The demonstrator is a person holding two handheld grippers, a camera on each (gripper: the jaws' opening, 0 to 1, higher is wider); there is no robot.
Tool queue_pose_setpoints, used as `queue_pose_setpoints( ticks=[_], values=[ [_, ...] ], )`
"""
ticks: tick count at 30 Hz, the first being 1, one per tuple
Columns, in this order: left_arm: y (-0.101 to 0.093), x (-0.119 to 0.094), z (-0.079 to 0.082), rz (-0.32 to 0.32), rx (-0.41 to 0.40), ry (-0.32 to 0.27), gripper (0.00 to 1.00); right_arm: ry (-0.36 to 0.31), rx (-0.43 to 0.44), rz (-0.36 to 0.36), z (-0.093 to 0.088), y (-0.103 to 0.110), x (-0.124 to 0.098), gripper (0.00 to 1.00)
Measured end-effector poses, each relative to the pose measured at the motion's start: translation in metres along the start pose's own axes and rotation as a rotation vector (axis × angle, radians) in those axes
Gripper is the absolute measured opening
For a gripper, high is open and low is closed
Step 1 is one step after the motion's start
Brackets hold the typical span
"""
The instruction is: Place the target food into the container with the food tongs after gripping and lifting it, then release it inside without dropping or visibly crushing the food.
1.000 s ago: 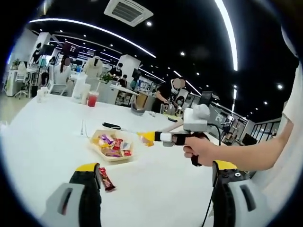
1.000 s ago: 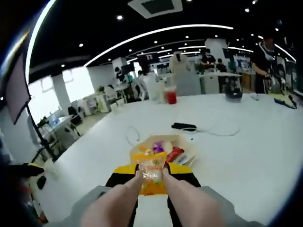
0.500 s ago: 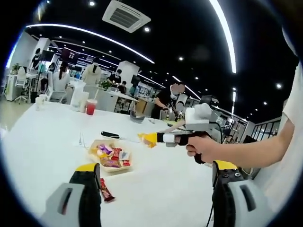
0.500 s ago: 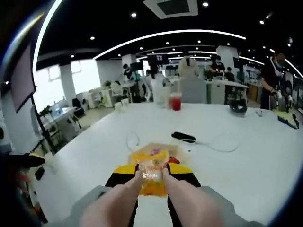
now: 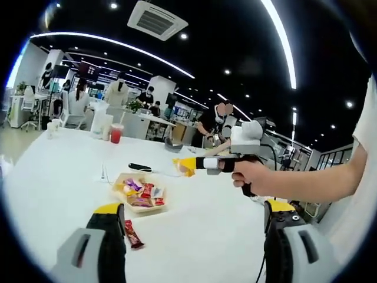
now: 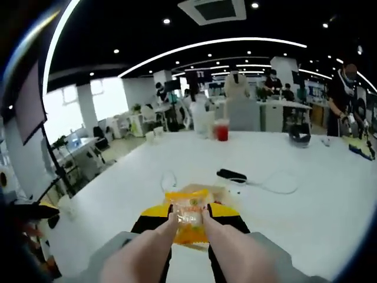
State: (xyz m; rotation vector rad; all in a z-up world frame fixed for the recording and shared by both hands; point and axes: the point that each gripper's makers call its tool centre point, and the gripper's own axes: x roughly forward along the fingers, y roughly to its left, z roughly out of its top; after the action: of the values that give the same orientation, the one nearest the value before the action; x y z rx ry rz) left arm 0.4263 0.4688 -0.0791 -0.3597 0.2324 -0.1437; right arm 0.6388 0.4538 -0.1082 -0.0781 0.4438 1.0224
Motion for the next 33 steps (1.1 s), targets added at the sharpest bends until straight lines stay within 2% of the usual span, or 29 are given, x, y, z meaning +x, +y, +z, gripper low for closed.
queue_pose_setpoints(
  ticks=[16,21,33],
  values=[
    [-0.006,0.004,-0.001,-0.001,0.008,0.011,0.99,-0.008,-0.031,0.014,0.019,-0.014,0.013,0.22],
    [-0.003,0.003,0.004,0.001,0.018,0.005,0.99,-0.002,-0.037,0.015,0.020,-0.012,0.021,0.22],
    [0.000,-0.005,0.006,0.013,0.026,-0.002,0.99,0.003,-0.060,0.032,0.028,-0.004,0.036,0.22]
  ],
)
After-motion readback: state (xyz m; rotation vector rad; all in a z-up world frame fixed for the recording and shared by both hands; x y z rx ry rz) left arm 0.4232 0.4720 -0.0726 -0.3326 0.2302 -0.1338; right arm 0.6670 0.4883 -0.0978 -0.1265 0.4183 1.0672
